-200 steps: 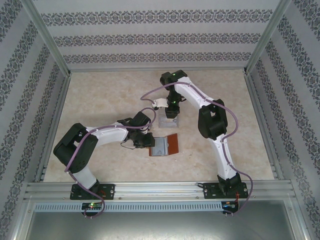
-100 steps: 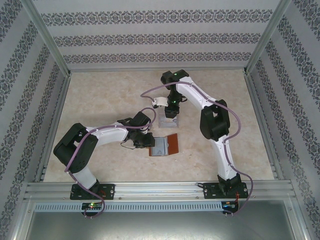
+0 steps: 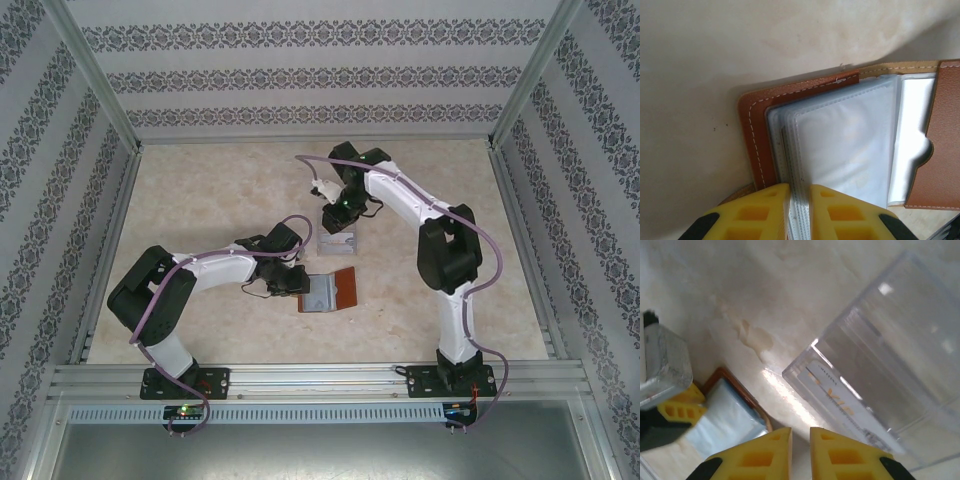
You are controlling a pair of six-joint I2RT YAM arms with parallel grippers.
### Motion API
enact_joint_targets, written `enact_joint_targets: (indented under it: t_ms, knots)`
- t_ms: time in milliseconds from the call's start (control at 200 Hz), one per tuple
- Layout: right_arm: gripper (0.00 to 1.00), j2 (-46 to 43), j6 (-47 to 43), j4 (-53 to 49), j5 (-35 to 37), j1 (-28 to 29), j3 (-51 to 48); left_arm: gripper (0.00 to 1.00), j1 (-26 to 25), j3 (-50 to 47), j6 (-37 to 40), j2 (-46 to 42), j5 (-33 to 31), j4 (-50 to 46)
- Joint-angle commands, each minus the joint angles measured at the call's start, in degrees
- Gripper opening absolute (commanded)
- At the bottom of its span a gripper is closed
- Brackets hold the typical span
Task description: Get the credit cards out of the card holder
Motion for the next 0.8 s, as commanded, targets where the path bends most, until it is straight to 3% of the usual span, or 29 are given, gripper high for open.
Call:
enact_joint_targets:
  t_ms: [0, 310, 525, 794]
  knots:
    - [0.19, -4.5, 16.9, 5.8, -3.1, -1.4, -4.2, 0.19, -0.4, -0.8, 0.9, 1.9, -2.2, -7.7]
    - [0.06, -9.5, 34.4, 15.0, -7.2, -1.4, -15.5, 0.19, -0.4, -0.2, 1.2, 2.4, -2.2, -8.1]
    - [0.12, -13.3, 40.1, 21.1, -6.4, -0.2, -23.3, 0.2, -0.4, 0.1, 1.2, 2.2, -2.3, -8.4]
    - [0.12, -19.0, 44.3, 24.6, -5.9, 2.1, -31.1, 0.2, -0.4, -0.5, 0.4, 1.5, -1.7, -6.4]
